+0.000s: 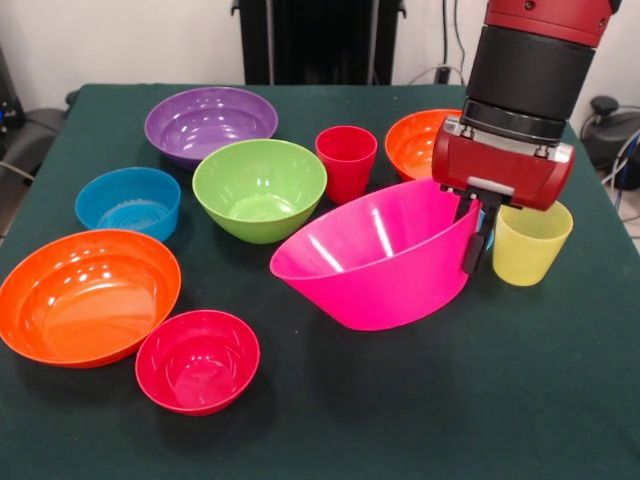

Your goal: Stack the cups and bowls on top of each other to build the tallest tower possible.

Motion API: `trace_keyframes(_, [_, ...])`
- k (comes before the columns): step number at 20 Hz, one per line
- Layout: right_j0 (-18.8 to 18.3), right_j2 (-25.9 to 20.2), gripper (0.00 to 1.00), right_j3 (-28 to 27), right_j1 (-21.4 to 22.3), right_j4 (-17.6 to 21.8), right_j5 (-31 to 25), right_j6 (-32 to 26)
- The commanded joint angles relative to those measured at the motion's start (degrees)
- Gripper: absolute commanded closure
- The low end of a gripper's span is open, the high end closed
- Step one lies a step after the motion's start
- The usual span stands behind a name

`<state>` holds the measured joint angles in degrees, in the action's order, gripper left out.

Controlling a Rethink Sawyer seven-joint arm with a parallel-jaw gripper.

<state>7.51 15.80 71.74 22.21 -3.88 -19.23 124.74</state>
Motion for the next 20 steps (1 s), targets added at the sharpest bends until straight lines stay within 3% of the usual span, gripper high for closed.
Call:
trace_keyframes(1, [-1.86, -7.86, 1.00, 4.57, 1.54, 5.33, -8.73, -6.84])
trace_keyframes(20, [-1.15, -8.11, 1.00, 6.23, 4.78, 5.89, -13.92, -5.71])
